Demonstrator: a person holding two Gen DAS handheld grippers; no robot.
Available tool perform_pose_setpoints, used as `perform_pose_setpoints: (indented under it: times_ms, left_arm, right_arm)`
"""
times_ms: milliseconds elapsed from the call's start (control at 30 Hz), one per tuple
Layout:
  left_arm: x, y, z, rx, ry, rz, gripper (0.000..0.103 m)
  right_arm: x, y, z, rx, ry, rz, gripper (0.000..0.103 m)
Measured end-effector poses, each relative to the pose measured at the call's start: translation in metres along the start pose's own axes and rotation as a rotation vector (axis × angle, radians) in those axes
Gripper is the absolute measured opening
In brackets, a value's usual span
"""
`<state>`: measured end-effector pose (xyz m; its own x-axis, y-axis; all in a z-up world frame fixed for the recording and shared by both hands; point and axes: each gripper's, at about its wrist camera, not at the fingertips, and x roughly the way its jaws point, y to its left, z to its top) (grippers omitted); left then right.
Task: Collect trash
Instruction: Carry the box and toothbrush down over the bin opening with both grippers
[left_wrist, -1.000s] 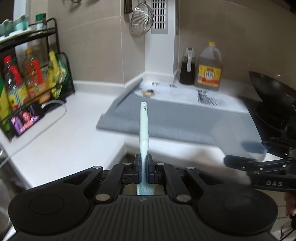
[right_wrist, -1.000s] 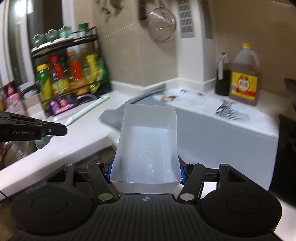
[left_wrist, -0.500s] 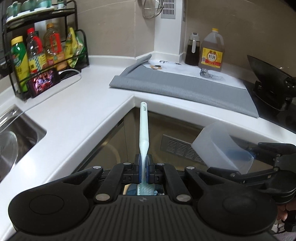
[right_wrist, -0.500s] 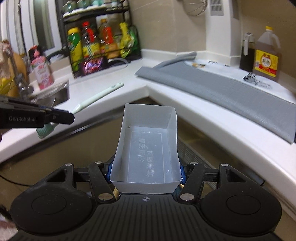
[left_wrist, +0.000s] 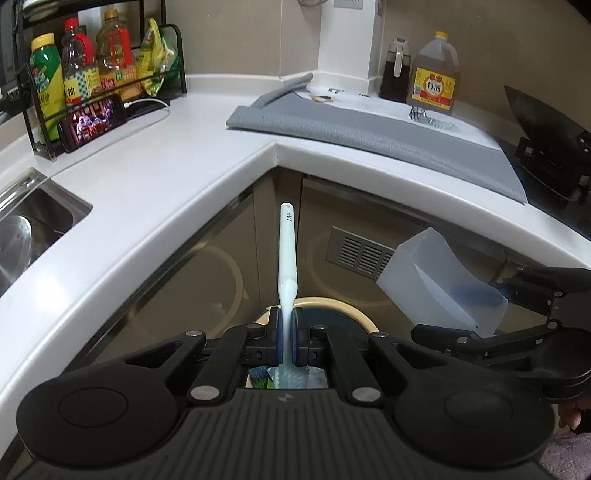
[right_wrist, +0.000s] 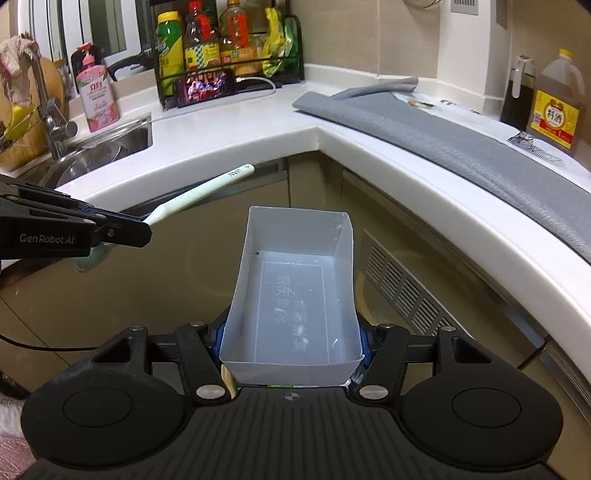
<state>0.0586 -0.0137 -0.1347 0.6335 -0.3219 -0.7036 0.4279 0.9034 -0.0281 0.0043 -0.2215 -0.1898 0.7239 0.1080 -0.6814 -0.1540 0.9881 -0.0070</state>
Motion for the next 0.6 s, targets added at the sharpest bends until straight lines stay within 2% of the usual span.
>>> perform_pose_setpoints:
  times_ms: [600]
  left_arm:
    - [0.014, -0.006, -0.004, 0.009, 0.040, -0.008, 0.004]
  right_arm:
    - [0.007, -0.001, -0.001, -0.013, 0.028, 0.006, 0.063]
